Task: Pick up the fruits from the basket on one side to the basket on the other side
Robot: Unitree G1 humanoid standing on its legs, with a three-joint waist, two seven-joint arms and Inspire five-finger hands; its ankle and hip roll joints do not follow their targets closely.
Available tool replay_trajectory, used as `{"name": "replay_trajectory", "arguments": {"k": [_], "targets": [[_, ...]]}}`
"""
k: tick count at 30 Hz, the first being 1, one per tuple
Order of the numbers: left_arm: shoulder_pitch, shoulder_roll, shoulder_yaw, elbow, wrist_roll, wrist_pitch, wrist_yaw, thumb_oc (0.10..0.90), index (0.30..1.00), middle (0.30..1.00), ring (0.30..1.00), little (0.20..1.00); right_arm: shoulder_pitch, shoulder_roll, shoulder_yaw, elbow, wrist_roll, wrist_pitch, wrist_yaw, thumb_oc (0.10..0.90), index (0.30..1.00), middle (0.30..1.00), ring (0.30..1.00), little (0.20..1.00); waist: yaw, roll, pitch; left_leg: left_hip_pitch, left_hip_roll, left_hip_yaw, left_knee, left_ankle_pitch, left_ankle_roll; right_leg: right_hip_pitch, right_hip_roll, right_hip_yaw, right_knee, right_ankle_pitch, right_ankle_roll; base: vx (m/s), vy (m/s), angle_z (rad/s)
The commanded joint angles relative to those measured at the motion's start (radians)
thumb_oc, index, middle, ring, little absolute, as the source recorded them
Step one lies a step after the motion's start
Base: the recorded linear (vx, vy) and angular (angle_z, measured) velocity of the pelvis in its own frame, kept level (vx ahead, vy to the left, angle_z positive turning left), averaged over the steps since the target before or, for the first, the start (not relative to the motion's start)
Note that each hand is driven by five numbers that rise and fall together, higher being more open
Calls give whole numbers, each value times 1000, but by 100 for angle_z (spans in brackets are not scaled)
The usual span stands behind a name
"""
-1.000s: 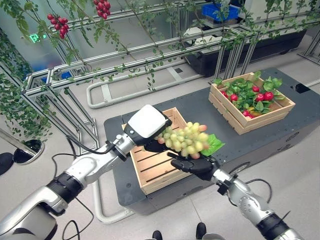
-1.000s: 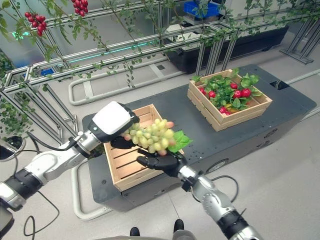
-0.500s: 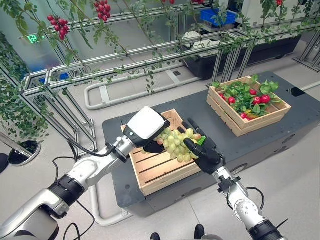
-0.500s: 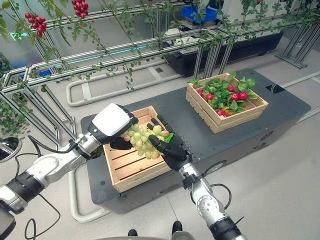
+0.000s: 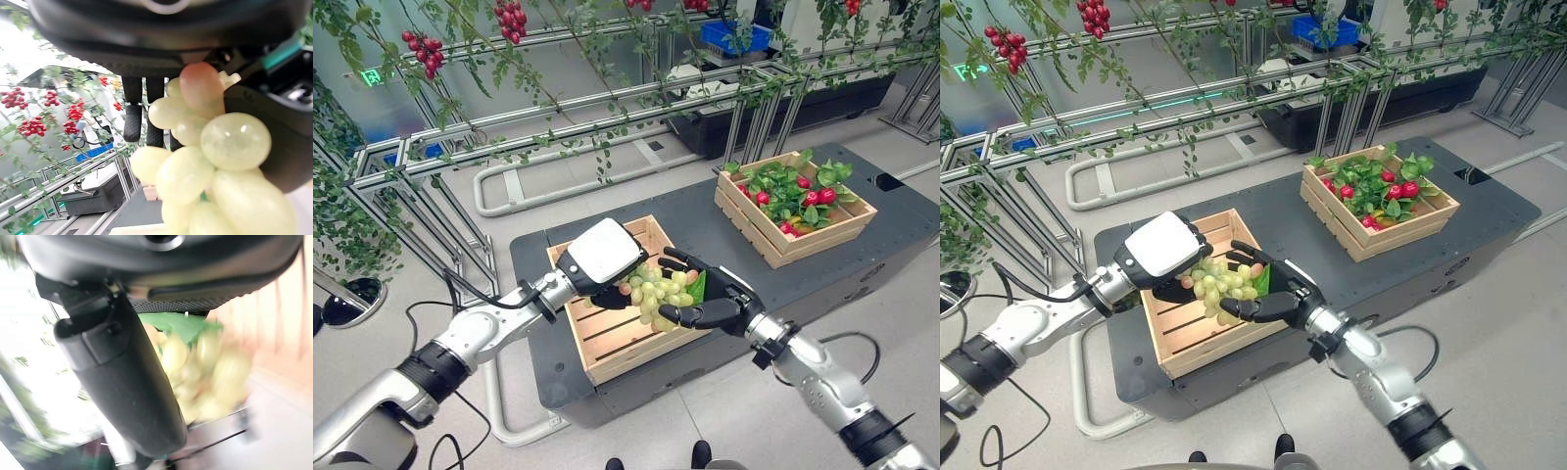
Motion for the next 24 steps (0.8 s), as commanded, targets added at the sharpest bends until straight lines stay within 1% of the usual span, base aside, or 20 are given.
{"name": "replay_trajectory", "arguments": {"k": [1,3,5,6,8,9,13,17,19,24], "targets": [[-260,60,-1,-18,-48,25,32,400,300,300,300,300,-161,-72,-25,-93,-119,-41,-46,800,900,900,900,900,-20,-21,-55,20,-5,-27,8,-119,-8,98,-54,-8,2,-113,54,0,0,0],[-288,87,-13,-43,-49,19,11,400,300,300,300,300,-210,-158,-25,-109,-187,19,-43,800,900,900,900,900,-24,-26,-55,22,-5,-26,8,-118,-9,100,-53,-6,2,-110,55,0,0,0],[-300,97,-16,-56,-49,16,0,400,300,300,300,300,-233,-190,-24,-118,-189,45,-36,800,900,900,900,900,-25,-28,-56,23,-4,-25,8,-117,-10,100,-53,-6,2,-108,55,0,0,0],[-318,102,-23,-60,-56,11,-6,400,300,300,300,300,-262,-210,-18,-120,-171,72,-18,800,900,900,900,900,-26,-31,-58,24,-4,-23,8,-117,-11,101,-52,-5,2,-107,55,0,0,0],[-327,101,-25,-59,-61,9,-8,400,300,300,300,300,-277,-210,-12,-116,-161,88,-6,800,900,900,900,900,-26,-32,-59,25,-4,-24,8,-117,-11,103,-51,-4,2,-107,54,0,0,0],[-341,89,-31,-52,-66,7,-6,400,300,300,300,300,-298,-199,-1,-105,-140,114,11,800,900,900,900,900,-25,-33,-61,27,-3,-25,8,-116,-11,104,-52,-5,2,-107,54,0,0,0],[-352,68,-32,-54,-66,5,-10,400,300,300,300,300,-305,-164,12,-70,-120,129,40,800,900,900,900,900,-20,-34,-66,28,-2,-28,8,-114,-12,107,-54,-9,2,-106,54,0,0,0],[-352,52,-31,-64,-63,7,-10,400,300,300,300,300,-300,-124,15,-40,-57,139,56,800,900,900,900,900,-14,-34,-72,28,1,-30,8,-114,-14,108,-55,-14,2,-106,55,0,0,0],[-359,36,-37,-53,-53,-1,-7,400,300,300,300,300,-302,-86,17,-15,-16,155,75,800,900,900,900,900,-10,-35,-74,26,1,-32,8,-114,-14,108,-57,-17,2,-106,55,0,0,0],[-369,24,-47,-53,-44,-10,-5,400,300,300,300,300,-307,-43,38,8,63,189,107,800,900,900,900,900,-4,-36,-79,25,0,-36,8,-113,-14,108,-59,-21,2,-106,55,0,0,0]]}}
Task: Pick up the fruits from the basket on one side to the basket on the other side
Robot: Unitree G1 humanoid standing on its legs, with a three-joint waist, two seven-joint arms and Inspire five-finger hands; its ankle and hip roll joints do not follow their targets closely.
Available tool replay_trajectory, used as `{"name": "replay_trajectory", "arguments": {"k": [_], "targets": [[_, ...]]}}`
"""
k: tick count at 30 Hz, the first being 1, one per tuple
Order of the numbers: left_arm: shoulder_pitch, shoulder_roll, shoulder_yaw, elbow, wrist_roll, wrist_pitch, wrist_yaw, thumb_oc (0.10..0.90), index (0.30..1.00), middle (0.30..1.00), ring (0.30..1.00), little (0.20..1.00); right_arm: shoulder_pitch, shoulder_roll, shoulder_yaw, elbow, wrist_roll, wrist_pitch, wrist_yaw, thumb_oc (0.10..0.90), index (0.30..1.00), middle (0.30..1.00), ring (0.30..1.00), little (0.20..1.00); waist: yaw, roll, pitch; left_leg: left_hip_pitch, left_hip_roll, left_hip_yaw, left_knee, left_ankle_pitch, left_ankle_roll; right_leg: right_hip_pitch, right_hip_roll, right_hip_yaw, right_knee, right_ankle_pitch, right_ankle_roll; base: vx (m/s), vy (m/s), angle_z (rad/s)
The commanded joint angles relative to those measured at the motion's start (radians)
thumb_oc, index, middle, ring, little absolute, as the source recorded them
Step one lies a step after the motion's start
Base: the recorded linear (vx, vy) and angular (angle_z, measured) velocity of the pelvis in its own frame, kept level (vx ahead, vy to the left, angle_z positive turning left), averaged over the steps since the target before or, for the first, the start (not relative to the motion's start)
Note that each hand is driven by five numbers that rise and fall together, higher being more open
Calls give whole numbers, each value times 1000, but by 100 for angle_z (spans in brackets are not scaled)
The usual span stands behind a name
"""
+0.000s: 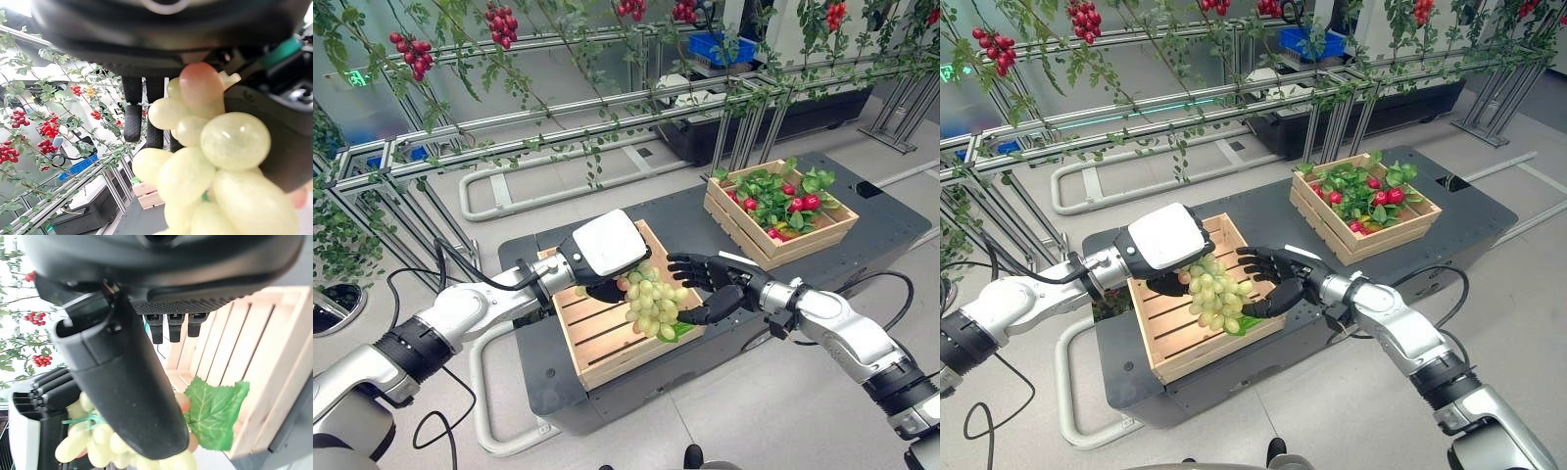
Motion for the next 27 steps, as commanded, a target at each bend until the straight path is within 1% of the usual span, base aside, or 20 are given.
{"name": "replay_trajectory", "arguments": {"k": [1,6,9,10,13,16,20,21,22,27], "targets": [[-253,-37,12,9,-41,11,58,400,300,300,300,300,-120,41,-5,-7,153,-46,50,800,900,900,900,900,19,-12,-69,19,2,-33,2,-112,-16,103,-57,-22,2,-107,54,0,0,0],[-274,-52,-15,17,-11,9,54,400,300,300,300,300,-139,95,34,22,268,14,93,800,900,900,900,900,25,-12,-75,20,3,-35,2,-111,-17,104,-59,-26,2,-108,54,0,0,0],[-276,-61,-30,29,10,-1,58,400,300,300,300,300,-137,135,43,27,374,52,85,800,900,900,900,900,29,-12,-76,22,4,-34,2,-109,-17,106,-59,-28,2,-108,54,0,0,0],[-275,-65,-31,32,24,-11,57,400,300,300,300,300,-136,148,43,30,412,70,90,800,900,900,900,900,30,-12,-77,22,4,-35,2,-109,-16,106,-60,-29,2,-108,54,0,0,0],[-276,-68,-54,31,60,-28,59,400,300,300,300,300,-122,204,51,20,518,127,61,800,900,900,900,900,34,-9,-79,21,4,-39,2,-110,-15,106,-61,-32,2,-111,55,0,0,0],[-280,-69,-76,42,115,-53,68,400,300,300,300,300,-117,233,55,16,575,160,65,800,900,900,900,900,35,-6,-80,21,3,-39,2,-110,-14,106,-60,-32,2,-113,55,0,0,0],[-286,-59,-103,49,174,-90,71,400,300,300,300,300,-116,236,60,-3,610,176,74,800,900,900,900,900,35,-7,-81,22,3,-39,2,-111,-13,107,-60,-32,2,-115,56,0,0,0],[-297,-55,-125,56,199,-105,75,400,300,300,300,300,-129,227,71,-10,636,176,72,800,900,900,900,900,36,-8,-80,22,3,-40,2,-111,-13,106,-60,-33,2,-115,57,0,0,0],[-300,-55,-129,59,205,-110,76,400,300,300,300,300,-132,227,73,-11,640,175,71,800,900,900,900,900,36,-9,-80,22,3,-40,2,-111,-13,106,-60,-33,2,-115,57,0,0,0],[-325,-64,-183,101,268,-178,81,400,300,300,300,300,-168,224,92,-23,652,154,73,800,900,900,900,900,32,-10,-81,24,3,-39,2,-111,-11,107,-58,-30,2,-116,57,0,-2,1]]}}
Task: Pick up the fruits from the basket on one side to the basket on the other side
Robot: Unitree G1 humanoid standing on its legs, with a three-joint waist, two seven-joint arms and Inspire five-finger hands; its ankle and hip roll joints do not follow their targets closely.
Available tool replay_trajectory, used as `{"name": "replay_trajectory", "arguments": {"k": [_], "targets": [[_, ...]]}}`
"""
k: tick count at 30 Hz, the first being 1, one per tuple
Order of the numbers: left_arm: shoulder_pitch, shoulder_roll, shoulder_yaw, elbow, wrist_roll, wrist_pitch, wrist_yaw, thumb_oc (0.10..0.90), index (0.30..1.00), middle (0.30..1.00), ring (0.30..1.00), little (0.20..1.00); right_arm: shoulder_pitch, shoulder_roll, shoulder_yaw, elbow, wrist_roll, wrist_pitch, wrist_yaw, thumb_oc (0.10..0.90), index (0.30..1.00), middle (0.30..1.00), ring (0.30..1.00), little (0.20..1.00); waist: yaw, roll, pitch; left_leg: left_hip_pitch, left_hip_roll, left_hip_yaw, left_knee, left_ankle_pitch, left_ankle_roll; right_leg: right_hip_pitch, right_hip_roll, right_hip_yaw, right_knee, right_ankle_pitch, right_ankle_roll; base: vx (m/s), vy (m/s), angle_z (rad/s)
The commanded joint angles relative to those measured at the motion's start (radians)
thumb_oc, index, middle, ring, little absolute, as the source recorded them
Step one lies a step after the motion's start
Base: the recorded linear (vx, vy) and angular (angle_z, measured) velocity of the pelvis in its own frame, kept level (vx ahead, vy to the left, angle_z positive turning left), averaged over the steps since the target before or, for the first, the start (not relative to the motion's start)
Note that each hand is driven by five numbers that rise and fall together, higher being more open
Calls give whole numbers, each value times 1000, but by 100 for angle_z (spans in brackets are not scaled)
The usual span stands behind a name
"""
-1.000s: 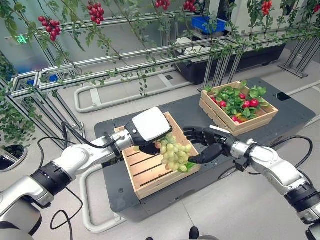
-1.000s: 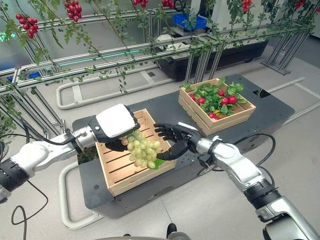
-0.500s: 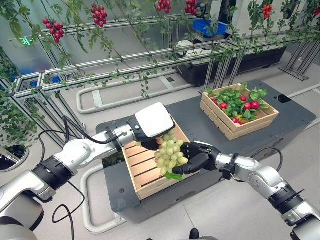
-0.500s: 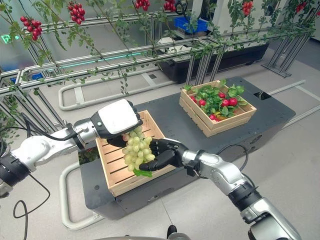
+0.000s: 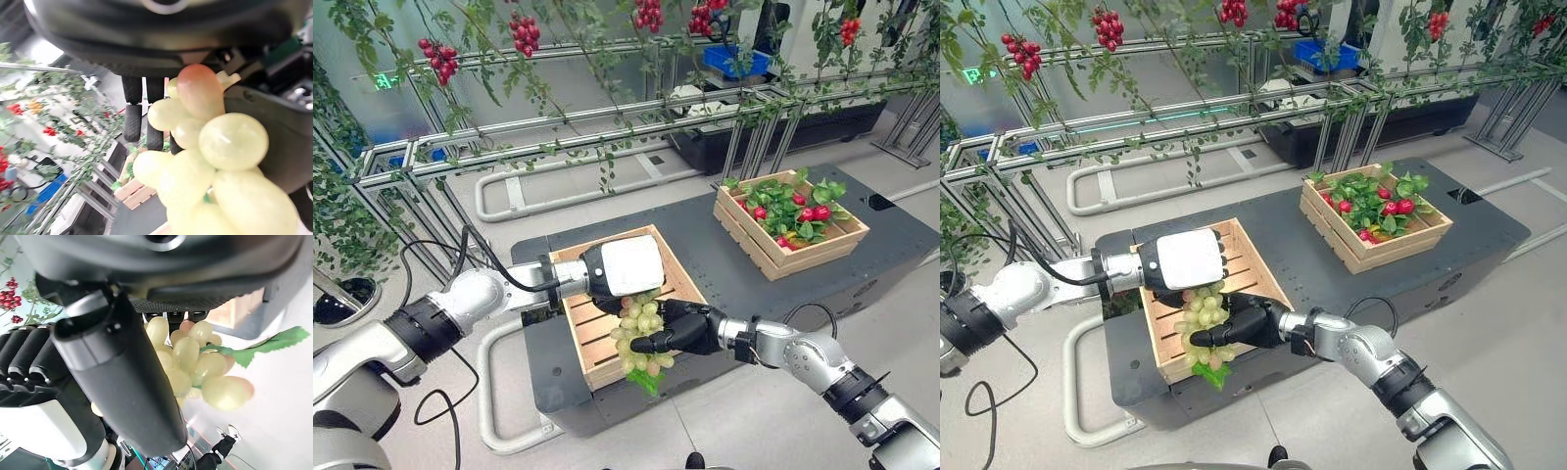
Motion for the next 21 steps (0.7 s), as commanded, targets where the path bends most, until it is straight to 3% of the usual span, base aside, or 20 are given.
{"name": "replay_trajectory", "arguments": {"k": [1,3,7,16,17,18,19,20,21], "targets": [[-174,-59,-58,101,16,-15,67,400,300,300,300,300,-168,83,-53,-79,184,-93,61,800,900,900,900,900,4,-10,-68,12,4,-34,2,-111,-11,93,-56,-24,2,-117,57,0,0,0],[-178,-59,-73,114,10,-21,82,400,300,300,300,300,-179,78,-50,-78,197,-91,58,800,900,900,900,900,2,-11,-68,13,3,-36,2,-112,-11,94,-55,-21,2,-118,58,0,0,0],[-187,-59,-81,111,-40,25,114,400,300,300,300,300,-188,70,-37,-78,208,-54,45,800,900,900,900,900,1,-11,-70,11,3,-35,2,-110,-11,91,-55,-19,2,-118,56,0,0,0],[-152,-94,-12,57,-49,86,146,400,300,300,300,300,-124,105,-37,-54,222,-17,46,800,900,900,900,900,11,-14,-64,11,4,-44,2,-110,-9,94,-55,-28,2,-119,52,0,0,0],[-147,-100,-6,55,-41,85,145,400,300,300,300,300,-115,112,-38,-54,225,-19,38,780,869,869,869,869,11,-14,-64,11,4,-44,2,-110,-9,94,-55,-28,2,-119,51,0,0,0],[-145,-103,-4,54,-35,84,145,400,300,300,300,300,-111,117,-38,-55,230,-20,33,701,752,752,752,752,10,-14,-63,11,4,-45,2,-110,-9,94,-55,-28,2,-119,51,0,0,0],[-143,-106,-1,50,-28,79,146,400,300,300,300,300,-105,123,-40,-56,244,-23,19,445,368,368,368,368,10,-14,-62,11,4,-46,2,-110,-9,95,-55,-28,2,-120,51,0,0,0],[-142,-106,-1,47,-24,77,153,400,300,300,300,300,-98,133,-42,-54,249,-24,14,400,300,300,300,300,10,-14,-61,11,3,-47,2,-110,-9,95,-55,-29,2,-120,50,0,0,0],[-140,-106,0,46,-24,78,158,400,300,300,300,300,-95,137,-43,-52,252,-24,12,400,300,300,300,300,10,-13,-62,11,3,-47,2,-110,-9,95,-55,-28,2,-120,50,0,0,0]]}}
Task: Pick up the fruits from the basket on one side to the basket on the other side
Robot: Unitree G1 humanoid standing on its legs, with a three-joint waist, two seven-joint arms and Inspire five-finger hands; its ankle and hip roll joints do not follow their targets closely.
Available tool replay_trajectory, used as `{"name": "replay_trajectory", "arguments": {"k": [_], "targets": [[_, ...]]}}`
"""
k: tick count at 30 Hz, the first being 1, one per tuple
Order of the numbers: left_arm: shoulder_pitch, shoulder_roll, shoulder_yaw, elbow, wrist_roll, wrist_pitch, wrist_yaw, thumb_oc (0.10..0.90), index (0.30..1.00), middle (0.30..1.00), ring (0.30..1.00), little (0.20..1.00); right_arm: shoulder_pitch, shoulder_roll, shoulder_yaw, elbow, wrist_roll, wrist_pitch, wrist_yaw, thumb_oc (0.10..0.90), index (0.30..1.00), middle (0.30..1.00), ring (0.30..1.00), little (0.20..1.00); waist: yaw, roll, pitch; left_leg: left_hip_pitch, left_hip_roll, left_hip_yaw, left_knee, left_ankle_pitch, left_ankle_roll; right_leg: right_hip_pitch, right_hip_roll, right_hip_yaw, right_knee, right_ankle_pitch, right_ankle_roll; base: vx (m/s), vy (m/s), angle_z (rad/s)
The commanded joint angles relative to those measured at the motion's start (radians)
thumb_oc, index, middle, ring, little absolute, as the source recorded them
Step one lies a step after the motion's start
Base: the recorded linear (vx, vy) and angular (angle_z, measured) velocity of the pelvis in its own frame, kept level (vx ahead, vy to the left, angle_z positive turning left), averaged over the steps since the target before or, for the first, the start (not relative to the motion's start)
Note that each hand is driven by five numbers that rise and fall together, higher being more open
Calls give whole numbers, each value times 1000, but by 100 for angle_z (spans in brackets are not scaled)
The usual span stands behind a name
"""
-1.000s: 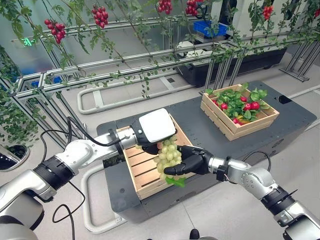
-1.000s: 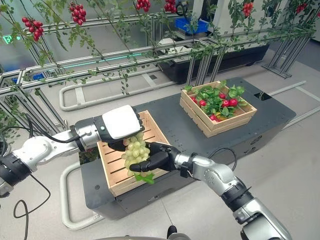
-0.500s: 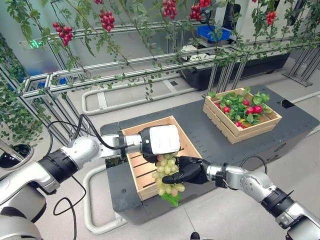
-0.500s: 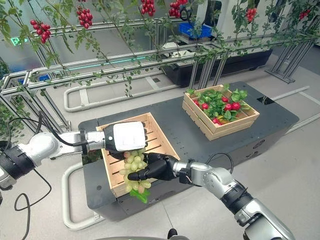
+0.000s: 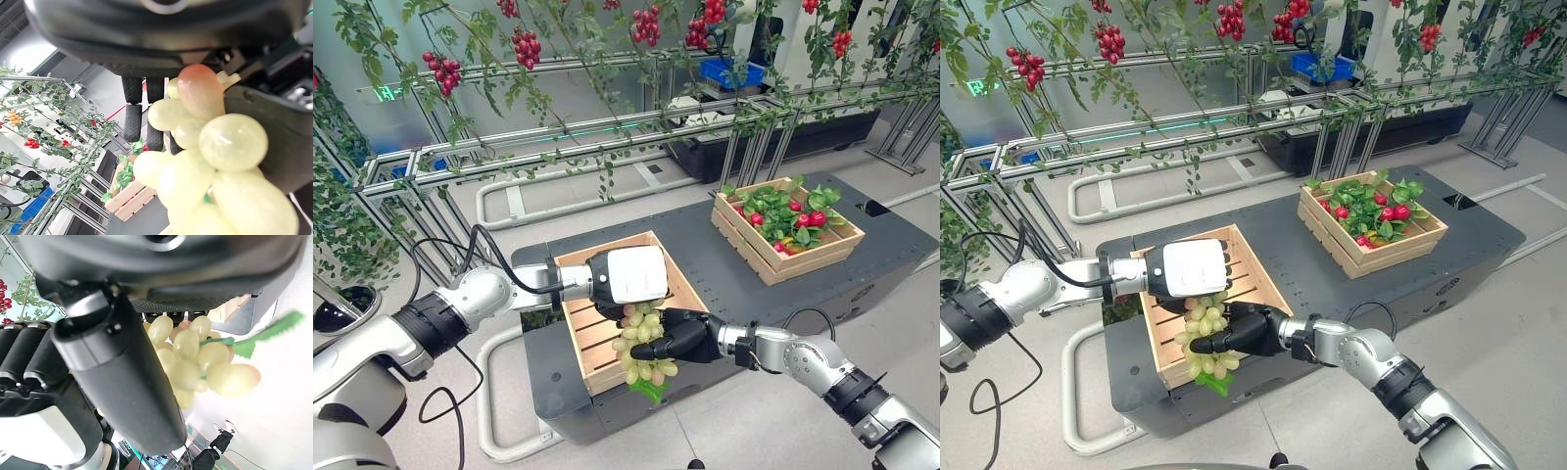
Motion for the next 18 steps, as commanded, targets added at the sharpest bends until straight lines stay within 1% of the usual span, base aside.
{"name": "replay_trajectory", "arguments": {"k": [1,7,16,17,18], "targets": [[-106,-79,42,8,-53,99,115,400,300,300,300,300,-93,136,-59,-66,214,-52,25,400,300,300,300,300,10,-15,-39,11,3,-48,2,-111,-9,95,-54,-29,2,-121,51,0,0,0],[-108,-83,43,6,-48,96,159,400,300,300,300,300,-76,149,-65,-50,231,-61,1,400,300,300,300,300,9,-14,-38,12,3,-47,2,-110,-8,95,-54,-29,2,-120,49,0,0,0],[-107,-80,41,9,-51,111,133,400,300,300,300,300,-77,151,-75,-51,247,-78,-17,400,300,300,300,300,7,-14,-37,14,2,-48,2,-112,-7,96,-52,-29,2,-121,48,0,0,0],[-106,-78,41,14,-58,122,126,474,411,411,411,411,-77,149,-77,-50,247,-80,-18,400,300,300,300,300,7,-14,-37,14,2,-48,2,-112,-7,96,-51,-29,2,-121,47,0,0,0],[-105,-76,40,18,-64,134,119,682,724,724,724,724,-77,146,-80,-46,245,-82,-15,400,300,300,300,300,7,-14,-37,15,2,-48,2,-111,-7,96,-51,-29,2,-121,47,0,0,0]]}}
